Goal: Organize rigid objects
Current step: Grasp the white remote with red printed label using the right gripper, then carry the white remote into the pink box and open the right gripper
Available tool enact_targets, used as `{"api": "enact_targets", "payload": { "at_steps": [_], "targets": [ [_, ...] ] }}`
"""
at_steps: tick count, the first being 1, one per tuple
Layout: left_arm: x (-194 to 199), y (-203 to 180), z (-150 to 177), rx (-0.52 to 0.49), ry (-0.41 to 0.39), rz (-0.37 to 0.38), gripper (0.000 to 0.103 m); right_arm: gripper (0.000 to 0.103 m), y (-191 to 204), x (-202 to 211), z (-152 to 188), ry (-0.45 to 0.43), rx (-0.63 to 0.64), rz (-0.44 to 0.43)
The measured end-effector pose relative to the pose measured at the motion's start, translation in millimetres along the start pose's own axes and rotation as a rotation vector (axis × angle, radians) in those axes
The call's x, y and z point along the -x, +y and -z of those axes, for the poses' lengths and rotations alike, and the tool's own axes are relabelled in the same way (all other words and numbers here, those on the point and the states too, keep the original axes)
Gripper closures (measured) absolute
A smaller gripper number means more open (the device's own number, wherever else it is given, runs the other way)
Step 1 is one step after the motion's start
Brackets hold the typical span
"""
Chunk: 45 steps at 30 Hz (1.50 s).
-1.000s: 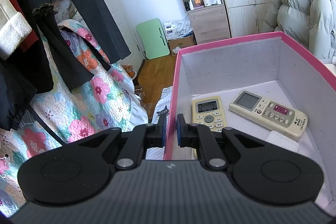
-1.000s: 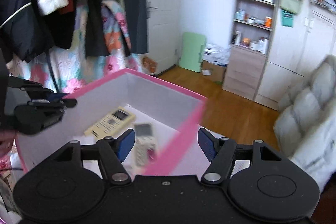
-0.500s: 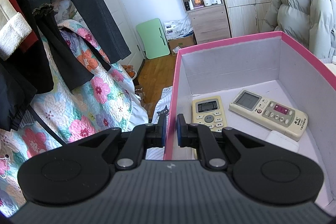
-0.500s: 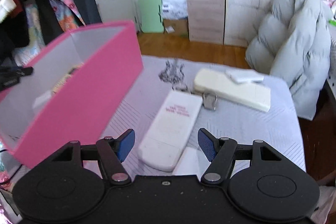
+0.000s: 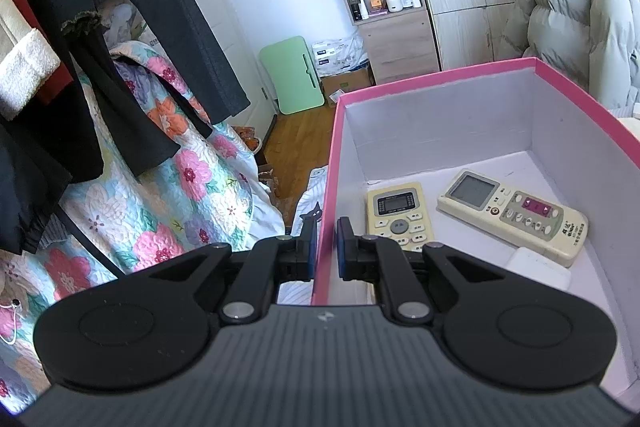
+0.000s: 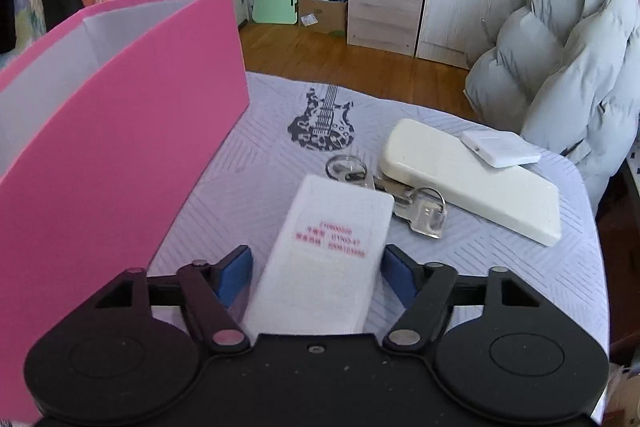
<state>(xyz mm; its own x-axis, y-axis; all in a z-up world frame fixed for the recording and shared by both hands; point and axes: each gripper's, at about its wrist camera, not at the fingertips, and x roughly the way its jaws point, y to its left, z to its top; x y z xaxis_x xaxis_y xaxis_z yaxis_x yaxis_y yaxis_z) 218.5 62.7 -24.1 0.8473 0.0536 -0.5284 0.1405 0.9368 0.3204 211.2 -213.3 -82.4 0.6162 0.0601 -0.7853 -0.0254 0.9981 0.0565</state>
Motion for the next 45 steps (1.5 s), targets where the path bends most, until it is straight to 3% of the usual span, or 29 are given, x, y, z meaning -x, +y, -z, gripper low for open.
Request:
{"api": "enact_targets", "payload": {
  "at_steps": [2,4,7,18,26,31,37,42,45],
  "targets": [
    [1.0,-1.3,-0.2,-0.010,-0.008,-0.005,0.094,0.024,-1.5,-2.1,-1.4,-0.013,-0.002,0.009],
    [0.5,-0.9,-0.7,-0.011,-0.007,-0.009,0.094,0.036,-3.1,-1.1,-2.5,-0.032,-0.012,0.020],
    [-0.3,1.2,-1.3,-0.007,-0.005,-0.005,0.094,0.038,-6.1,2.5,-1.5,-0.034,-0.034,0.000],
    [2.0,-1.6,-0.3,-0.014,-0.004,-0.010,0.094,0.042,-0.3,73.7,8.7,-0.211,-0.091,-0.068],
    [2.0,-1.9,0.0,-0.014,-0.004,-0.010,0.094,0.042,0.6,113.1,10.1,-0.278,-0.151,-0.133],
    [1.9,-2.1,-0.1,-0.013,-0.004,-0.010,0.094,0.042,12.0,137.7,2.1,-0.360,-0.105,-0.159],
    [2.3,-2.6,-0.2,-0.008,-0.002,-0.007,0.094,0.042,38.3,159.3,-13.9,-0.482,-0.010,-0.314],
    [1.4,-1.8,-0.7,0.000,-0.001,-0.003,0.094,0.042,59.6,146.7,-21.2,-0.493,0.052,-0.456],
    [-0.5,0.2,-1.8,0.004,0.004,0.000,0.094,0.042,66.3,123.2,-23.2,-0.412,0.033,-0.532]
  ]
}}
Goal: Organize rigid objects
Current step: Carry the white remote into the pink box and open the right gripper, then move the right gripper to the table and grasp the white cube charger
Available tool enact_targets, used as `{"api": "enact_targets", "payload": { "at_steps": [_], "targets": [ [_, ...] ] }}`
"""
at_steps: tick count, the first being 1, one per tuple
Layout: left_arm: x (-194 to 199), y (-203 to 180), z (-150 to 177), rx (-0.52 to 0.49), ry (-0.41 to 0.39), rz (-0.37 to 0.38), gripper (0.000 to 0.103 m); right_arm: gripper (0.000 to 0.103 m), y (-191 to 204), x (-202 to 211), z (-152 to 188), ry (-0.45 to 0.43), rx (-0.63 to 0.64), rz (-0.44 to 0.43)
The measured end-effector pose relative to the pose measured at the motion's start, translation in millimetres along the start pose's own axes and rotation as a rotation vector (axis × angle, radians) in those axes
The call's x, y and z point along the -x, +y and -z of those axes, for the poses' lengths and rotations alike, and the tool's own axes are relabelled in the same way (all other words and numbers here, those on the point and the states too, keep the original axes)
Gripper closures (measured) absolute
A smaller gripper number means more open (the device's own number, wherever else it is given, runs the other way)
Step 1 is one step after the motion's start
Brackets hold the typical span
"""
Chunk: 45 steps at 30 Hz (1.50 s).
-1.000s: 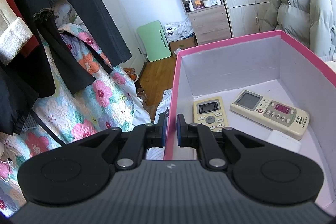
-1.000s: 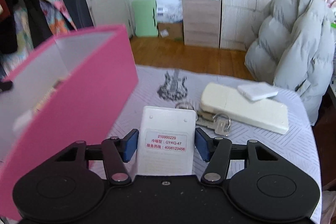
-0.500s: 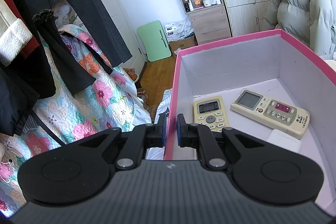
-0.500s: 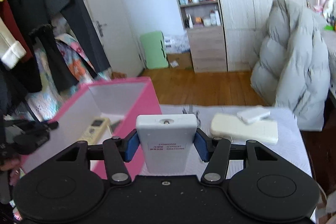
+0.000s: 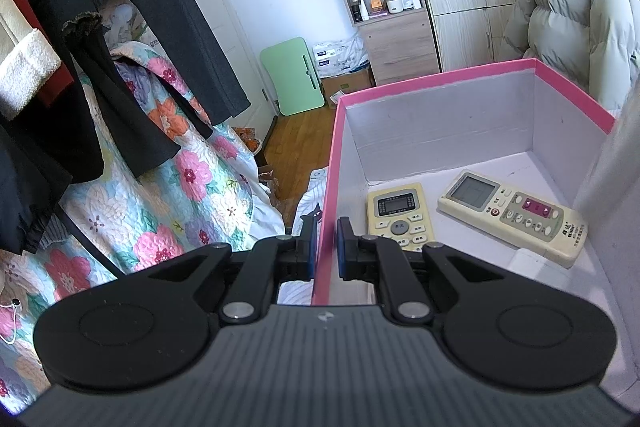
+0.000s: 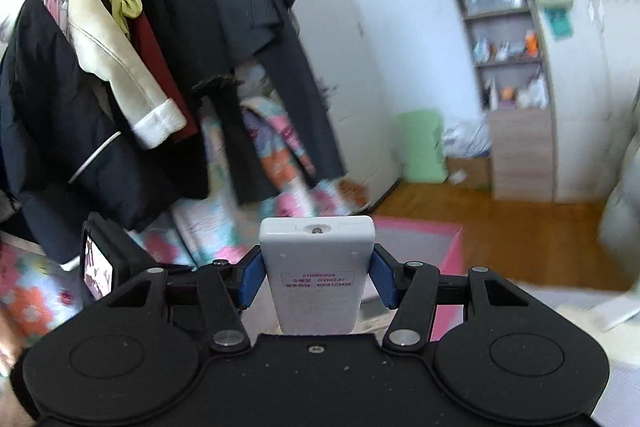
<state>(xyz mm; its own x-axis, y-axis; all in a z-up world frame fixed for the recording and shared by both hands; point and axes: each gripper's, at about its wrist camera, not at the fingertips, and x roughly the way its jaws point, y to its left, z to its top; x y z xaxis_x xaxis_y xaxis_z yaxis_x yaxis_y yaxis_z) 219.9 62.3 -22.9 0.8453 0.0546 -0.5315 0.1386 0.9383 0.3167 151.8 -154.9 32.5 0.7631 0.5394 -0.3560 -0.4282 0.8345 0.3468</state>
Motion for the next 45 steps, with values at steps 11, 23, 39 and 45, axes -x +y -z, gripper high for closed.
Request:
{"api": "enact_targets", "payload": {
  "at_steps": [11,23,39,45],
  "targets": [
    [-5.4,10.4,1.3,0.053,0.015,0.025,0.093,0.042,10.5,-61.3,42.6,0.233,0.088,-0.190],
    [-7.9,11.7,2.1,0.055,0.016,0.026,0.094,0.038,32.6,-55.5,36.2,0.450,0.298,-0.127],
    [-8.4,6.3,2.5,0.041,0.020,0.022,0.093,0.027,-29.7,45.5,20.0,0.243,0.081,0.207],
    [-8.3,5.0,2.9,0.041,0.021,0.019,0.093,0.027,-66.2,60.1,54.2,0.304,-0.022,0.359]
  ]
}}
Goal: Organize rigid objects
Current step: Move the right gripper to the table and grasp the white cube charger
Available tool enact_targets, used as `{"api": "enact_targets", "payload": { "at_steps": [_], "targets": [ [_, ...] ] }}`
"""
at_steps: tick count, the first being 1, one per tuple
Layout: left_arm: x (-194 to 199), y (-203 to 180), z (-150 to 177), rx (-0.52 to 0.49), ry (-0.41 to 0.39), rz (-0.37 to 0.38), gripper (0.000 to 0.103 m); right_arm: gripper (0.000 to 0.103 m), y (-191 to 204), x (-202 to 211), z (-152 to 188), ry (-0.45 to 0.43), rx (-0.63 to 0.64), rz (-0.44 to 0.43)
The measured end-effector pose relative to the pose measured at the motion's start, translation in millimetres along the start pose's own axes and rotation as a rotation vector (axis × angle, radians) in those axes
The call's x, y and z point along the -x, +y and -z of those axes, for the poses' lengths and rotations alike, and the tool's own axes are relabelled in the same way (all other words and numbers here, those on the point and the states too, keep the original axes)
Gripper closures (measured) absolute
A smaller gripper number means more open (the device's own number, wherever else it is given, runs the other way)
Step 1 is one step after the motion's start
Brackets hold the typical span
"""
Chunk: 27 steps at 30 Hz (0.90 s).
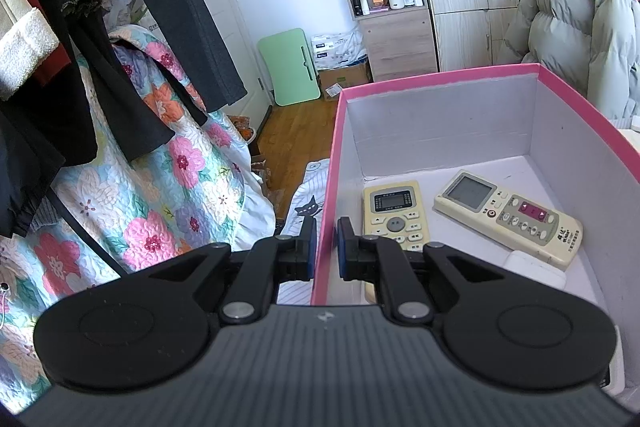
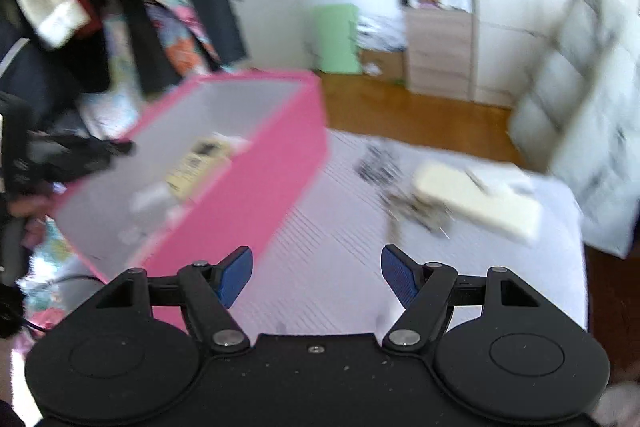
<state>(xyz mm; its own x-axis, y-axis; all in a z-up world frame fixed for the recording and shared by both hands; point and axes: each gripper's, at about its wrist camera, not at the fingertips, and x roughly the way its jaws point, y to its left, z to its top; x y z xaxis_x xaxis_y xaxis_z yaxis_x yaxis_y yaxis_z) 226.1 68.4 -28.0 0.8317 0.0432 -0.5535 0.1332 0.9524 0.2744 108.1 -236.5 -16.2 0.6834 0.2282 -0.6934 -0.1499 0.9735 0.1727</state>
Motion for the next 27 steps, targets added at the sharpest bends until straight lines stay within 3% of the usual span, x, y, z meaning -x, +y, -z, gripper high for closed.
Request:
{"api": "enact_targets", "payload": {
  "at_steps": [9,20,27],
  "targets": [
    [0.7,-2.5,0.2,-0.009,0.003,-0.005,0.093,0.027,-22.6,-26.9,28.9,0.069,-0.034,0.137],
    [2.0,1.0,-1.0,0.011,0.011,0.000,0.093,0.027,-26.4,-41.0,28.3,0.103,-0.089,0.157],
    [3.2,-6.7,-6.2,-0.041,0.035,-0.040,0.093,0.029,-32.4,-43.7,27.4,0.102,-0.127,0.151]
  ]
}}
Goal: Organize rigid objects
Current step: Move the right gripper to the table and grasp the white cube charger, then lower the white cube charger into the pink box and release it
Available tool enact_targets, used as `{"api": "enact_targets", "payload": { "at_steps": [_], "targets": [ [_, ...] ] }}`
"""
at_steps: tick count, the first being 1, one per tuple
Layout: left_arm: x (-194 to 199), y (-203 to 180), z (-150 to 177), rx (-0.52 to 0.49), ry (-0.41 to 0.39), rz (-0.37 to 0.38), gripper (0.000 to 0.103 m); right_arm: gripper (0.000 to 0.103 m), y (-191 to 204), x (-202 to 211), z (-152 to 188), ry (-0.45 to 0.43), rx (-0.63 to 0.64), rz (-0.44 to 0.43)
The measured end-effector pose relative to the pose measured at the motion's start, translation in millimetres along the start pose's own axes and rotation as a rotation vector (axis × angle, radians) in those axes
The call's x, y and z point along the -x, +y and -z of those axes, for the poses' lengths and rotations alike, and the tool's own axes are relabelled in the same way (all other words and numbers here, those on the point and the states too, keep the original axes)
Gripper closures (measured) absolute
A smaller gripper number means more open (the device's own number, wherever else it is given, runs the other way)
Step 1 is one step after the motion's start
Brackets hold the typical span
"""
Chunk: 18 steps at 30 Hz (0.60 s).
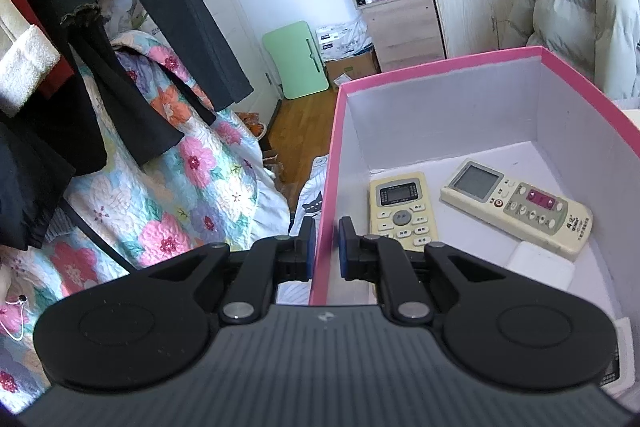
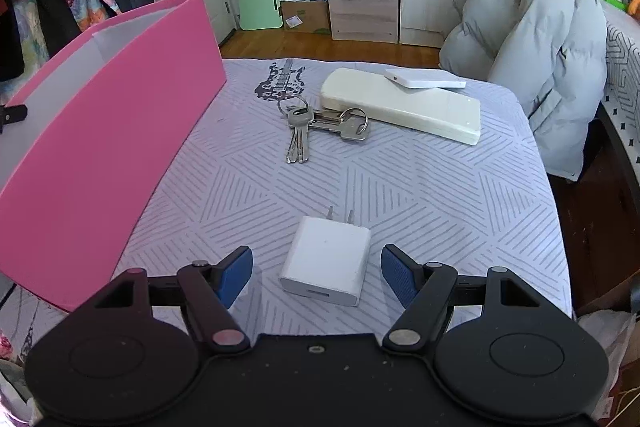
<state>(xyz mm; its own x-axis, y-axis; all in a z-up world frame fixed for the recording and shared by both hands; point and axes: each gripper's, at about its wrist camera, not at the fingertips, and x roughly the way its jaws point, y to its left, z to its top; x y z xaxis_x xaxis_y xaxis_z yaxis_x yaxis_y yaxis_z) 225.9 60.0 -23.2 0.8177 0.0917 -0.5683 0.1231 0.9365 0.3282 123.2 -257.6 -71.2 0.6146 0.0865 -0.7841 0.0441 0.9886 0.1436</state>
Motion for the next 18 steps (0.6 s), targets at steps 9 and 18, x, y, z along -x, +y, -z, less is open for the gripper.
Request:
{"api": "enact_targets", "payload": {
  "at_steps": [9,18],
  "targets": [
    [4.1,-1.0,-6.6,0.011,-0.027,-0.010,0.096,0.054,-6.9,2.6,-3.9,-0.045,-0.045,-0.021],
    [6.5,-2.9,-5.7,0.030,-0.034,-0.010,0.096,0.054,16.5,42.4,-26.2,-0.161,0.036,-0.105]
  ]
}}
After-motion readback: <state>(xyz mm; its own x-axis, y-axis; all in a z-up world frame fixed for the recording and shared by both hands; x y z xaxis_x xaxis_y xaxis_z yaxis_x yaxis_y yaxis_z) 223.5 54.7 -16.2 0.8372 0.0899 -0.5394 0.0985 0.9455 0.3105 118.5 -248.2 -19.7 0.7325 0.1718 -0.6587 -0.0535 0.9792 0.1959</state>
